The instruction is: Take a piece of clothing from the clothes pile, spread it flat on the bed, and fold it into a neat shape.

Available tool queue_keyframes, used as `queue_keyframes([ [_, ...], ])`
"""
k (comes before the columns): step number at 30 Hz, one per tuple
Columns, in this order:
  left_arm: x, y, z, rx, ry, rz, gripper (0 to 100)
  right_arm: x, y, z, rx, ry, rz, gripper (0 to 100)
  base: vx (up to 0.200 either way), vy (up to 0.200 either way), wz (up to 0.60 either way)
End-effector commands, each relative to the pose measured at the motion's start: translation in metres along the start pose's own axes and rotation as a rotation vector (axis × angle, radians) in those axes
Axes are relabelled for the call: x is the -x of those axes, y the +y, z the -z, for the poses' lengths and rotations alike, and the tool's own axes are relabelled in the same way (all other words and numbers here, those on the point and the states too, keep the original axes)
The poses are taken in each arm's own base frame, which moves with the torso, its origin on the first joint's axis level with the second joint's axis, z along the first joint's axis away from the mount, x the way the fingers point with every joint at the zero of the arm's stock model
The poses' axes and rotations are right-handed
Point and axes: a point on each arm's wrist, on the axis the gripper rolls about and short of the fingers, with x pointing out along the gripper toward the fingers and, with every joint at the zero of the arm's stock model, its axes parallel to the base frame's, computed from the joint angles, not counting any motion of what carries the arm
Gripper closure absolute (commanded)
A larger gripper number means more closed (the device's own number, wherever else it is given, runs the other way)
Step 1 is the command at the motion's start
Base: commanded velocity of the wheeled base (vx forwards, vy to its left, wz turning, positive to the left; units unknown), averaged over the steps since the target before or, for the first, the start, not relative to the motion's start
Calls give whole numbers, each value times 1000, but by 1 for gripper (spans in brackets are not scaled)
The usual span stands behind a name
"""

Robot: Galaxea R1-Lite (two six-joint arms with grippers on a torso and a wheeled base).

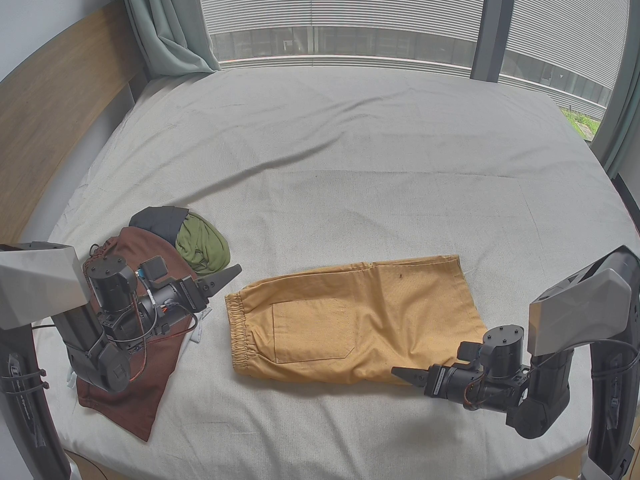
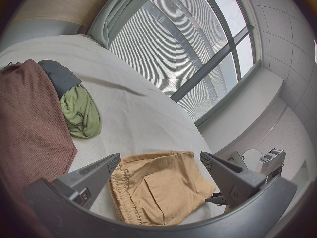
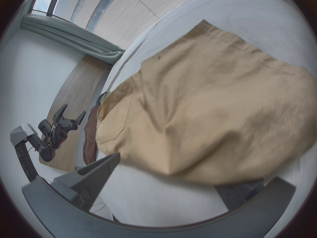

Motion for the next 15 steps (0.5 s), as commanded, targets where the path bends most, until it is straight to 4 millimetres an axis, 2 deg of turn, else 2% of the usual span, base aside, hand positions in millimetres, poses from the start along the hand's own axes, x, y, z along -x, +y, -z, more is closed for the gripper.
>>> queue_keyframes([
  [1, 3, -4, 0, -6, 9, 15, 0, 9, 11, 10, 17, 42, -17, 0, 0, 0, 0],
  [7, 7, -8, -9, -9, -13, 27, 0, 22, 30, 19, 47, 72, -63, 0, 0, 0, 0],
  [15, 9, -7, -7, -40, -4, 23, 0, 34, 50, 15, 80, 53, -134, 0, 0, 0, 0],
])
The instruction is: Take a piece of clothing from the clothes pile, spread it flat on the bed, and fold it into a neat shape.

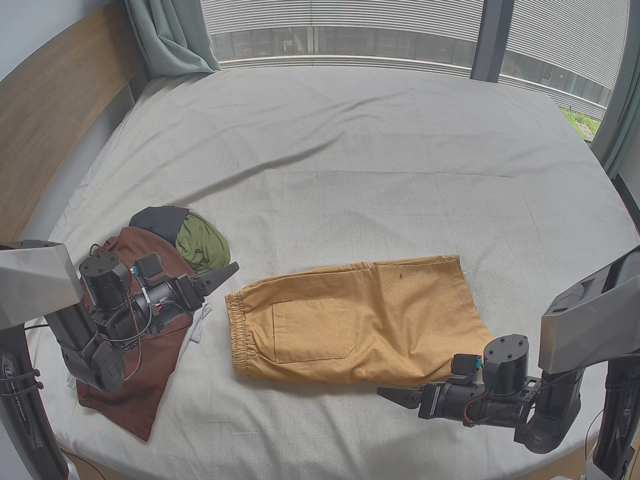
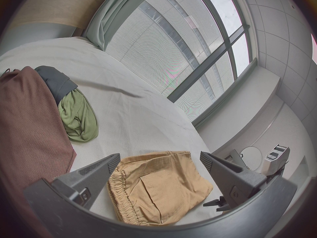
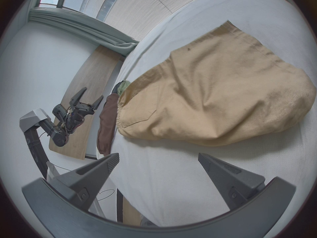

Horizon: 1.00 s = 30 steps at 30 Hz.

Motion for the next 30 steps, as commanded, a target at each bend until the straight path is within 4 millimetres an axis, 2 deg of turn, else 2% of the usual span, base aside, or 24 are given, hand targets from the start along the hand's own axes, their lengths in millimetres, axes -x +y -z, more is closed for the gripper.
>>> queue_keyframes([
  [1, 2, -1, 0, -15, 2, 0, 0, 8, 14, -4, 24, -21, -50, 0, 0, 0, 0],
  [8, 6, -4, 1, -17, 31, 38, 0, 14, 22, -13, 33, -60, -85, 0, 0, 0, 0],
  [14, 12, -7, 3, -12, 54, 57, 0, 30, 31, -21, 58, -77, -152, 0, 0, 0, 0],
  [22, 14, -3, 1, -51, 64, 85, 0, 39, 42, -35, 176, -124, -241, 0, 0, 0, 0],
  [26, 17, -3, -3, -60, 58, 92, 0, 40, 42, -36, 196, -129, -246, 0, 0, 0, 0],
  [30, 22, -4, -7, -59, 59, 111, 0, 43, 38, -45, 192, -165, -239, 0, 0, 0, 0],
])
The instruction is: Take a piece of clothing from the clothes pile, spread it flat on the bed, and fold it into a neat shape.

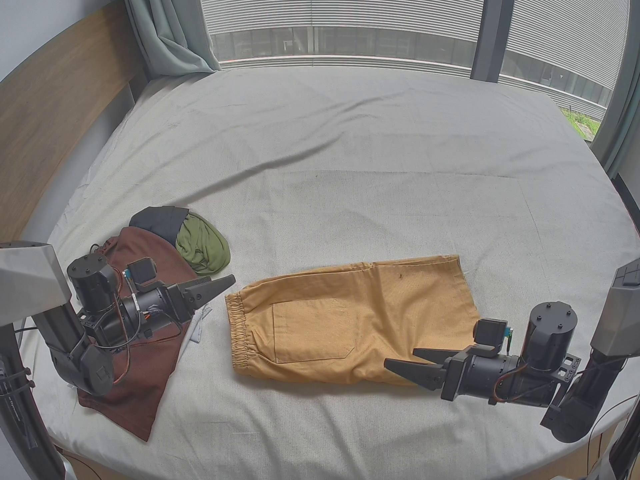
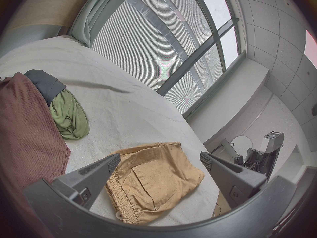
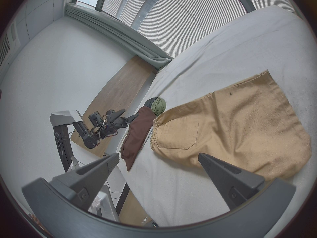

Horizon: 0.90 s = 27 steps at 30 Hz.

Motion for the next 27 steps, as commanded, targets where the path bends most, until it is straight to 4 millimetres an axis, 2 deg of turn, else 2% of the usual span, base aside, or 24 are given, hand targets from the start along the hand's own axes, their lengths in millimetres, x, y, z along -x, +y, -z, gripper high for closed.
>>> queue_keyframes([
  [1, 5, -1, -4, -6, -8, 7, 0, 4, -1, -11, 9, -43, -10, 0, 0, 0, 0],
  [15, 6, 5, 11, 44, 48, 6, 0, 7, -6, -23, 15, -89, -7, 0, 0, 0, 0],
  [27, 1, 17, 33, 102, 106, -29, 0, 6, -8, -21, 11, -78, 0, 0, 0, 0, 0],
])
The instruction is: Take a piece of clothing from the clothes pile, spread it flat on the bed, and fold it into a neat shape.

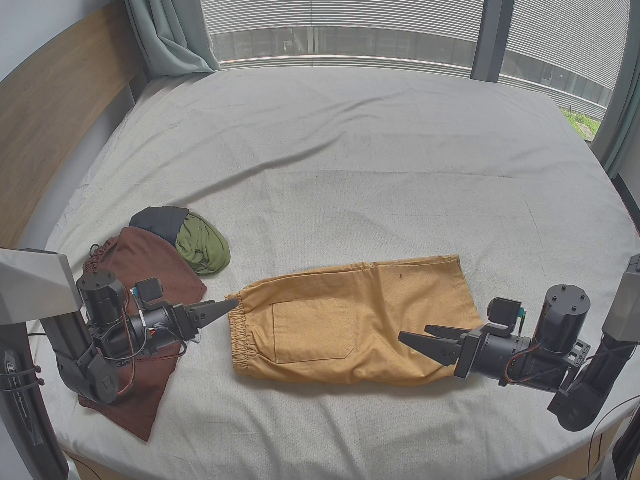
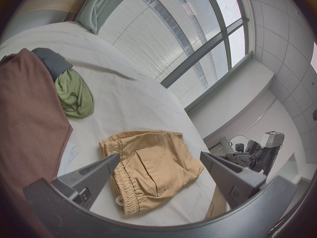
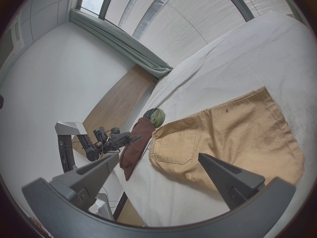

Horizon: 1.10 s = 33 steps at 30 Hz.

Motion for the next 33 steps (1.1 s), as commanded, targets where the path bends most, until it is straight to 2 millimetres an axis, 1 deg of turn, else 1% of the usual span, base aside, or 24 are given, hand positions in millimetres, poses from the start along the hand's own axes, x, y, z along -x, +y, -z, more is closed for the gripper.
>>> queue_keyframes([
  [1, -2, 6, 10, 32, 29, -15, 0, -1, -1, 3, -4, 11, 3, 0, 0, 0, 0],
  [6, -6, 11, 22, 89, 63, -25, 0, -1, -2, 3, -4, 12, 7, 0, 0, 0, 0],
  [13, -13, 25, 37, 122, 92, -68, 0, -2, -5, 7, -12, 30, 15, 0, 0, 0, 0],
  [16, -13, 26, 39, 129, 93, -78, 0, -2, -5, 7, -13, 30, 17, 0, 0, 0, 0],
  [18, -15, 29, 48, 148, 121, -86, 0, -3, -5, 8, -14, 33, 17, 0, 0, 0, 0],
  [21, -23, 29, 62, 158, 157, -93, 0, -5, -8, 10, -18, 42, 23, 0, 0, 0, 0],
  [29, -34, 37, 75, 162, 178, -114, 0, -6, -7, 13, -20, 54, 20, 0, 0, 0, 0],
  [33, -38, 39, 74, 162, 162, -127, 0, -5, -7, 12, -20, 53, 22, 0, 0, 0, 0],
])
